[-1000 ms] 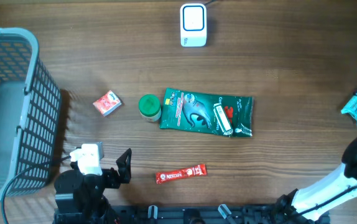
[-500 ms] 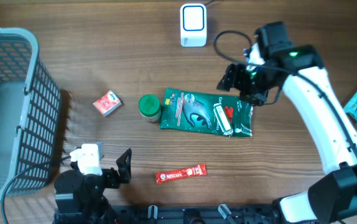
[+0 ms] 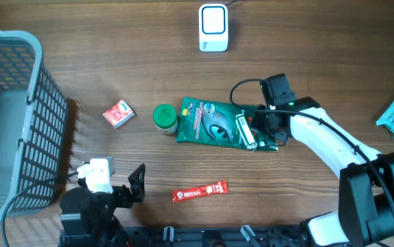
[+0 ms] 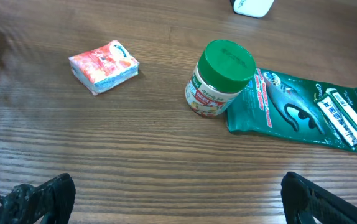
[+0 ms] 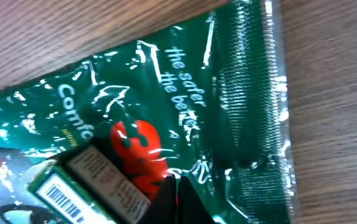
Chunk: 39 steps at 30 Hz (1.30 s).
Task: Scan the item barcode
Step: 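Move the right gripper over the green barcoded box on the glove pack, then lower the right gripper and grasp the green barcoded box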
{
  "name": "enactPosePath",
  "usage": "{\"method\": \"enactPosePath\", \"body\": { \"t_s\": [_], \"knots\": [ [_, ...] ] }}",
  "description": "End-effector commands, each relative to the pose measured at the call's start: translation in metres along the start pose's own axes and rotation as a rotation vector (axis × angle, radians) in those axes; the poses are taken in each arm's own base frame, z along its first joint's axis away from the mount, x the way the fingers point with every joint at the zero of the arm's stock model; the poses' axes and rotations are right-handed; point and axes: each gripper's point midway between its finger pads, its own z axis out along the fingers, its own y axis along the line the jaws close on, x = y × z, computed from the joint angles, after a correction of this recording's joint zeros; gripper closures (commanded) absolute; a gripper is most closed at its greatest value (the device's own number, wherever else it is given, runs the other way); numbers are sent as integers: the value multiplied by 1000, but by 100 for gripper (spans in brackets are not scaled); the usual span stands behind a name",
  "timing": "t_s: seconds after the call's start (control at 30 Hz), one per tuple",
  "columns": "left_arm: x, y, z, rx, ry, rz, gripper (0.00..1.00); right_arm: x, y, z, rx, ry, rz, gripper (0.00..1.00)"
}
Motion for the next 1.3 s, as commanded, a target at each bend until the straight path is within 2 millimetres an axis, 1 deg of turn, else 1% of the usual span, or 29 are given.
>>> {"method": "enactPosePath", "body": {
  "t_s": [0.0,0.1,0.2,0.33,0.37,0.43,0.47,0.53,0.63,0.8,0.87,0.93,1.0,1.03,1.07,1.1,1.13,1.17,1.2,1.27],
  "knots": [
    [-1,-1,0,5,-9,4,0,9,10,2,-54,49,-39,96],
    [-1,-1,0,5,-9,4,0,9,12,2,-60,46,-46,95],
    [-1,-1,0,5,-9,4,0,15,18,2,-65,51,-94,96],
    [-1,-1,0,5,-9,4,0,35,38,2,-83,64,-188,96],
    [-1,-1,0,5,-9,4,0,43,50,2,-121,74,-263,96],
    [-1,-1,0,5,-9,4,0,55,66,-1,-187,97,-363,96],
    [-1,-1,0,5,-9,4,0,55,69,-1,-195,89,-392,96],
    [-1,-1,0,5,-9,4,0,49,76,-2,-218,54,-431,96],
    [-1,-1,0,5,-9,4,0,29,77,-1,-184,-43,-429,94],
    [-1,-1,0,5,-9,4,0,15,93,-5,-237,-116,-432,93],
    [-1,-1,0,5,-9,4,1,12,96,-6,-248,-129,-432,93],
    [-1,-1,0,5,-9,4,0,10,99,-7,-258,-142,-433,91],
    [-1,-1,0,5,-9,4,0,13,104,-14,-272,-109,-433,90],
    [-1,-1,0,5,-9,4,0,13,107,-21,-270,-87,-433,90],
    [-1,-1,0,5,-9,4,0,13,109,-31,-260,-64,-430,85],
    [-1,-1,0,5,-9,4,0,15,105,-40,-231,-29,-370,75],
    [-1,-1,0,5,-9,4,0,21,96,-47,-184,35,-234,71],
    [-1,-1,0,5,-9,4,0,31,86,-51,-134,100,-76,62],
    [-1,-1,0,5,-9,4,0,36,82,-50,-115,126,-13,65],
    [-1,-1,0,5,-9,4,0,33,73,-42,-70,91,13,88]
  ]
}}
